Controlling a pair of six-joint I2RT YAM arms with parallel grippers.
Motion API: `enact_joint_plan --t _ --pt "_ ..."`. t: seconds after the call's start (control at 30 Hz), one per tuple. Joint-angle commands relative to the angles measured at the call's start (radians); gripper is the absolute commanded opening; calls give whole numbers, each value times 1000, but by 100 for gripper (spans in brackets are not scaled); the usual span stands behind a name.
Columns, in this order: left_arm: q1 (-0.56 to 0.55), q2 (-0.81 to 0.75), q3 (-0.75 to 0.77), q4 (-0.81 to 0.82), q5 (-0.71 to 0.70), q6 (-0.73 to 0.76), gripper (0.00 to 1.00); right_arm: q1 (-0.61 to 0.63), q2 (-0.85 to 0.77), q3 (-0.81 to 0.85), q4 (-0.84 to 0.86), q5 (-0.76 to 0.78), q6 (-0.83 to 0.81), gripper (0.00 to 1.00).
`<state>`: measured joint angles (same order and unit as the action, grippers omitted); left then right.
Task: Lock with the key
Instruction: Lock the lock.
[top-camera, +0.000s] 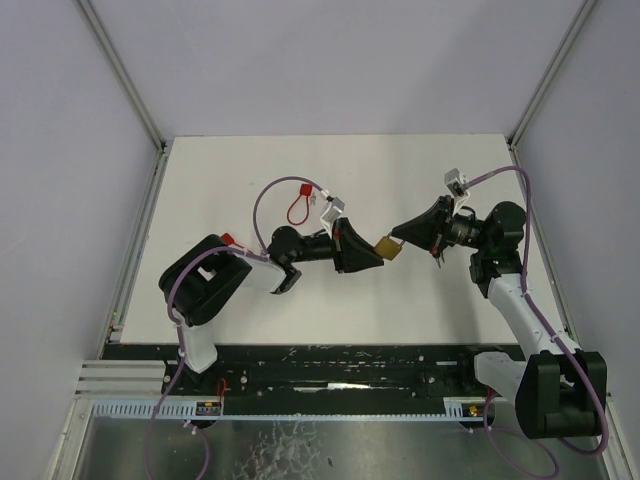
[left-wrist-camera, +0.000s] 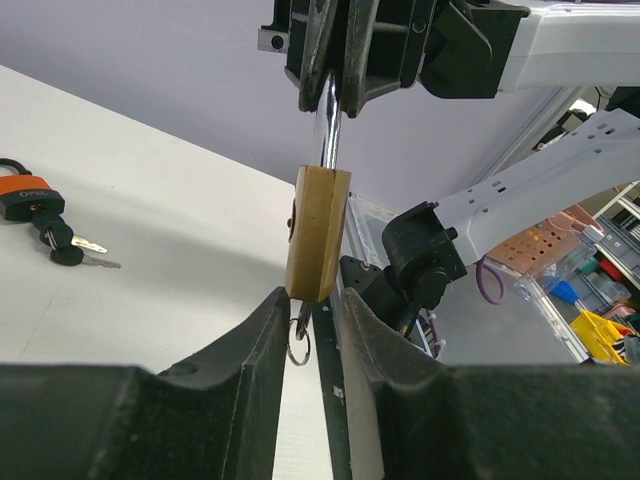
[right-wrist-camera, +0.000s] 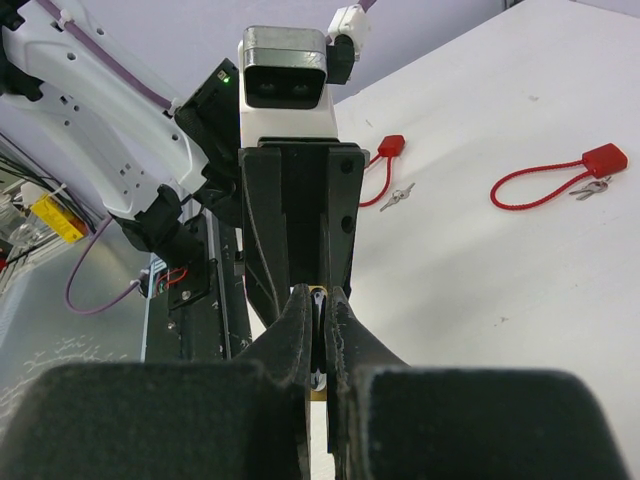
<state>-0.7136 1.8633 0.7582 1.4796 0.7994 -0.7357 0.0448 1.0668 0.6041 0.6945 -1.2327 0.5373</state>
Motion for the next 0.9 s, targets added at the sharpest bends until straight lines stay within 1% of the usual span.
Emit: enact_joint_plan --t 0.0,0.1,0.2,0.27,0.43,0.6,0.7,0.8,0.87 --pt "-7 10 34 5 17 21 25 -3 -22 17 79 -13 26 0" --pt "-6 12 36 4 21 21 22 -3 -22 14 82 -13 28 0" --pt "-7 15 40 9 30 21 11 -3 -17 13 83 -15 29 0" --pt "-7 15 41 12 37 24 1 -4 -17 13 83 -16 28 0" --pt "-7 12 44 -11 48 39 0 -5 -28 26 75 -19 24 0" --pt "-6 5 35 0 66 58 0 -20 -48 61 -7 -21 -27 0" --pt "-7 -3 35 -41 51 84 0 -37 -66 86 -31 -13 -53 0" --pt "-8 -11 32 -70 40 100 0 -45 -70 128 -81 -12 -107 0" --pt "-7 -13 34 -76 39 103 0 -47 -70 167 -145 -10 -167 0"
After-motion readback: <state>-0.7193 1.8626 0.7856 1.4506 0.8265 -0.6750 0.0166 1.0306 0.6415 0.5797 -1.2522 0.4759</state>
